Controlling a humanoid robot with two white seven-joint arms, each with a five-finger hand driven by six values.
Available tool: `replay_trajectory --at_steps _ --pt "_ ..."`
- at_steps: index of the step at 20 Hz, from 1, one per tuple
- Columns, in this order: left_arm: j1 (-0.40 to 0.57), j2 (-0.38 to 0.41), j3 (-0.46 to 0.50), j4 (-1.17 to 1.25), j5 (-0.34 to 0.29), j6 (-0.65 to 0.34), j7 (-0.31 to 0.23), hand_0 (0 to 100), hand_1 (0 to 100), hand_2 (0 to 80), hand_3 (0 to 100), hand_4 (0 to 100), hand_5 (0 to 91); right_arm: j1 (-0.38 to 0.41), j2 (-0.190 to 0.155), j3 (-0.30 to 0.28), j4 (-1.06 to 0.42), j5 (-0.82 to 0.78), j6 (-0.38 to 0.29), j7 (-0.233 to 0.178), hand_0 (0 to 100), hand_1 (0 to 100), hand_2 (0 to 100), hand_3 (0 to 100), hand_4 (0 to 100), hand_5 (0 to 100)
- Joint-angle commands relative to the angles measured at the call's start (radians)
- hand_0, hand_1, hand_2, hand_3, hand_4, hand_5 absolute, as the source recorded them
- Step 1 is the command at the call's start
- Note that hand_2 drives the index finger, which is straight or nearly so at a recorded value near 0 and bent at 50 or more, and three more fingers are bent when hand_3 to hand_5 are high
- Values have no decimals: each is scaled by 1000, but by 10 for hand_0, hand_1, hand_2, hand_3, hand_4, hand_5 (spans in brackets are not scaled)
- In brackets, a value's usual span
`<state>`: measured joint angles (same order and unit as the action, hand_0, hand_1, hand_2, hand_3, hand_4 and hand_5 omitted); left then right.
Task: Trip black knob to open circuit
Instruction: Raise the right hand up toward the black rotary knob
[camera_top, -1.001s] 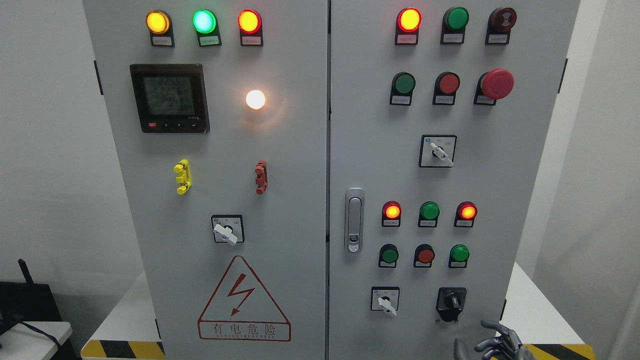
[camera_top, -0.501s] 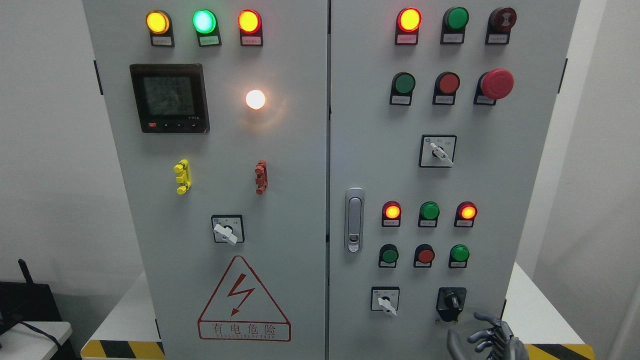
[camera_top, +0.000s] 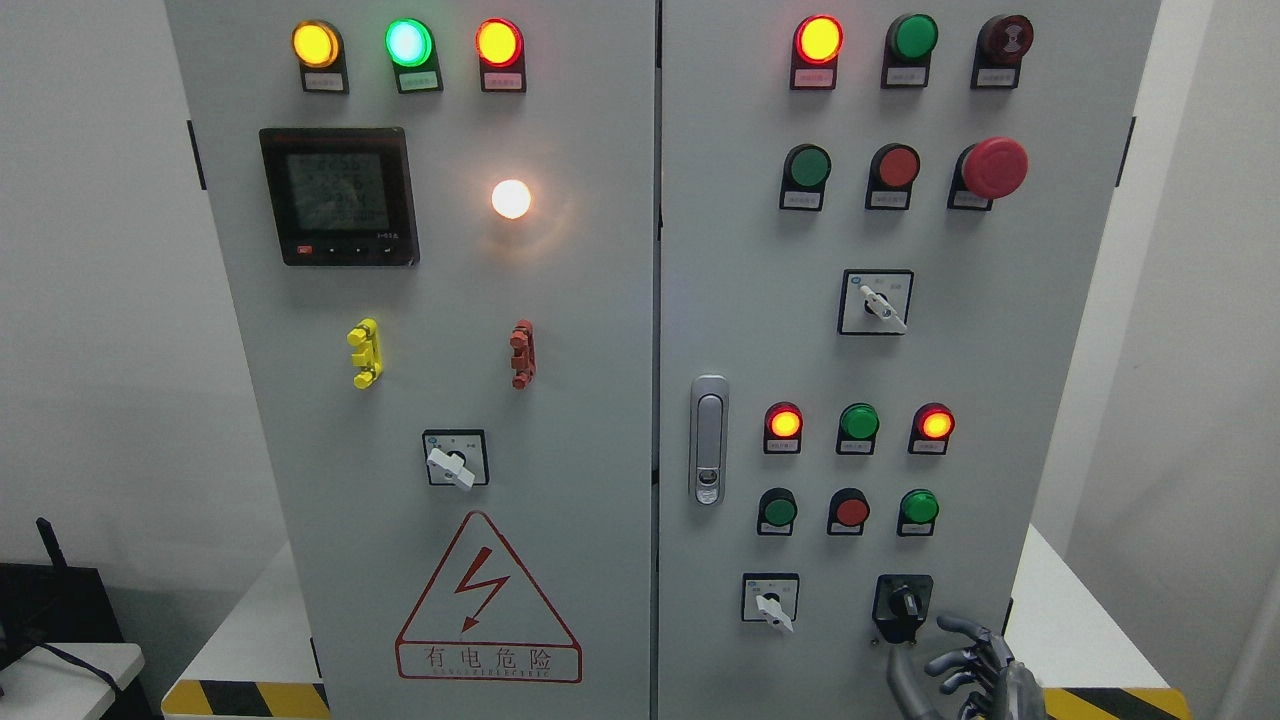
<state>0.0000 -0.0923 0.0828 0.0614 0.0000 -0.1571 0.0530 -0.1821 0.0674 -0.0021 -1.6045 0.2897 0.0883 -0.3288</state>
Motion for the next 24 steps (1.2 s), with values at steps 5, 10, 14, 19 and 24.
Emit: replay_trajectory --at_steps 5,10,14,19,24 --pt "-8 -1 0 0 -32 1 1 120 389 0 0 0 0 -10 5 -21 24 0 4 0 305 764 363 692 793 959" --pt "-8 -1 0 0 -32 1 1 120 389 0 0 0 0 -10 5 -21 26 0 4 0 303 772 365 695 797 960" --pt "-8 0 0 0 -32 1 1 120 389 0 0 0 0 -19 5 -21 28 0 11 -1 278 778 374 699 800 960" --pt "-8 0 0 0 -32 1 1 120 389 0 0 0 0 -23 5 -22 29 0 13 0 232 783 386 705 805 960" --pt "-8 0 0 0 -32 1 1 120 389 0 0 0 0 -28 5 -21 29 0 14 -1 188 787 395 712 808 960"
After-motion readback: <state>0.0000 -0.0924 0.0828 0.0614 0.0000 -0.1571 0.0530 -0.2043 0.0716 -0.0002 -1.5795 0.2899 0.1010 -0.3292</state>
